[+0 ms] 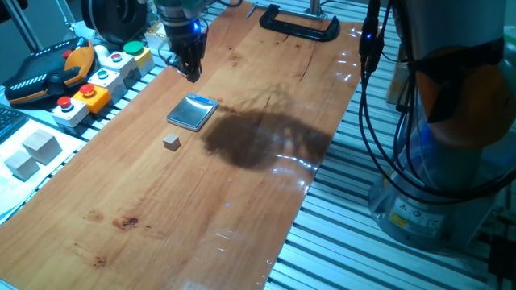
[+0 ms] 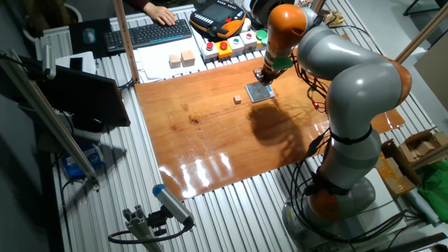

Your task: Remove the object from the scale

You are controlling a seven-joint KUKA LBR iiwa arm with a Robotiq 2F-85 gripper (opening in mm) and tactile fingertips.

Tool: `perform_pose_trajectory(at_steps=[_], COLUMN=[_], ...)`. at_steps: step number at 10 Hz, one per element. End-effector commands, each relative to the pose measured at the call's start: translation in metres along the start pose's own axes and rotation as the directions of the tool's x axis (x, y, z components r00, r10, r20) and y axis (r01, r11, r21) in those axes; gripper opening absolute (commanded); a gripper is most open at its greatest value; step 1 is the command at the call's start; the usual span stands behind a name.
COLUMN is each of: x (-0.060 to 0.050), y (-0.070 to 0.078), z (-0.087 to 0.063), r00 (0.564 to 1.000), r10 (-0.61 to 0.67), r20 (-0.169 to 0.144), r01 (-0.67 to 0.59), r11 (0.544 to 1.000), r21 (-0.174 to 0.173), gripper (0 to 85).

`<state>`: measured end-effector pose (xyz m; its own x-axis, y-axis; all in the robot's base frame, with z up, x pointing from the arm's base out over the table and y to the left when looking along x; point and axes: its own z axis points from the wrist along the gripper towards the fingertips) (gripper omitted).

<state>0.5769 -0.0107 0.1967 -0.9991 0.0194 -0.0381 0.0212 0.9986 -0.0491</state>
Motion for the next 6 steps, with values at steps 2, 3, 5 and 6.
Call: perform_pose_trajectory(at_steps=[2,3,5,6], x=[0.0003,0.0004,0.0002,0.0000], y=[0.0018,0.0028,0.0029,0.0035], z=[-0.0007,-0.0011,-0.0009,-0.0005], r00=[1.000,1.000,1.000,1.000], r10=[-0.003,-0.002,-0.002,-0.002], r20=[-0.001,-0.003,-0.009,-0.009], r01=[0.003,0.002,0.002,0.002], r11=[1.000,1.000,1.000,1.000], r21=[0.005,0.005,0.002,0.001], gripper=[0.7,0.7,0.7,0.7])
